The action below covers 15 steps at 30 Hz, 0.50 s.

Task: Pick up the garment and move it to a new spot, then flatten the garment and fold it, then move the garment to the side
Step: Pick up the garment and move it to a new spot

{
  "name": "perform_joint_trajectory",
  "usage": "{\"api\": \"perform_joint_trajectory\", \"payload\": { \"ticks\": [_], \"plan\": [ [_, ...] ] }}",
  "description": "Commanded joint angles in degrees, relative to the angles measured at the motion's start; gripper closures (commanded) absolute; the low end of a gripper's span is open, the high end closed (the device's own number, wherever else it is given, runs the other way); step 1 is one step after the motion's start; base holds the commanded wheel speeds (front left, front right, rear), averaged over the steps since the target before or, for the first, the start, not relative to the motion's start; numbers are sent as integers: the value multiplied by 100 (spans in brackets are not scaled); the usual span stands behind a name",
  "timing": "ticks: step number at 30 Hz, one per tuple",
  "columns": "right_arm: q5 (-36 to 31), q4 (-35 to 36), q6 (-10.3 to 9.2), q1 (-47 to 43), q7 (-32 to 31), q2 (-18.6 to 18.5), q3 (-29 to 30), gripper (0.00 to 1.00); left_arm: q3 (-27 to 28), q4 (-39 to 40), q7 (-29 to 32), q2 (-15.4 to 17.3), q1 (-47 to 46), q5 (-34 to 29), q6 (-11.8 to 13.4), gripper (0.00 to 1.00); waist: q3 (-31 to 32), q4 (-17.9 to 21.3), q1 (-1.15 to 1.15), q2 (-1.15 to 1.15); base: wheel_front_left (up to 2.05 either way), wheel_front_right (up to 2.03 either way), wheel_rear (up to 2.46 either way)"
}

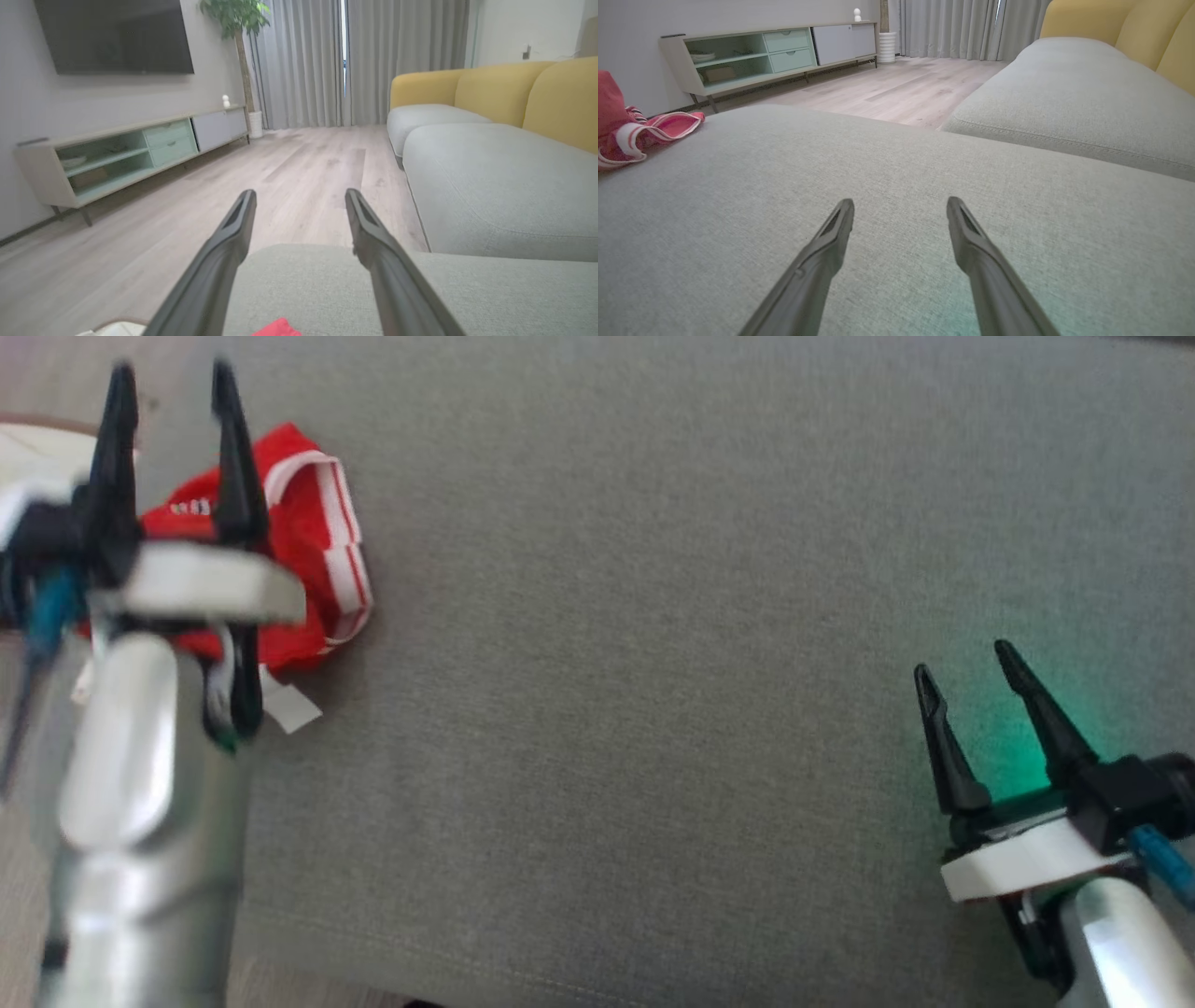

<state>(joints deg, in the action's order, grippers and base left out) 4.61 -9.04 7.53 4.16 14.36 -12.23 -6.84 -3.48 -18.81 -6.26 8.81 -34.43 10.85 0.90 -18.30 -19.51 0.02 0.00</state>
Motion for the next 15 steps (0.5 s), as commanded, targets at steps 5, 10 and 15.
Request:
{"api": "perform_joint_trajectory", "payload": {
  "ticks": [5, 10, 15],
  "plan": [
    [11, 306, -4, 169, 63, -293, -124, 0, 415, -1029, 768, 321, -920, 472, -166, 0, -448, 230, -2, 0, 0, 0, 0],
    [20, 488, -4, 329, 63, -447, -165, 0, 439, -2038, 1080, 457, -1175, 493, -79, 0, -756, 402, -2, 0, 0, 0, 0],
    [21, 639, -4, 400, 63, -554, -110, 0, 274, -2744, 1231, 445, -1293, 384, -42, 0, -973, 450, -2, 0, 0, 0, 0]
  ]
}}
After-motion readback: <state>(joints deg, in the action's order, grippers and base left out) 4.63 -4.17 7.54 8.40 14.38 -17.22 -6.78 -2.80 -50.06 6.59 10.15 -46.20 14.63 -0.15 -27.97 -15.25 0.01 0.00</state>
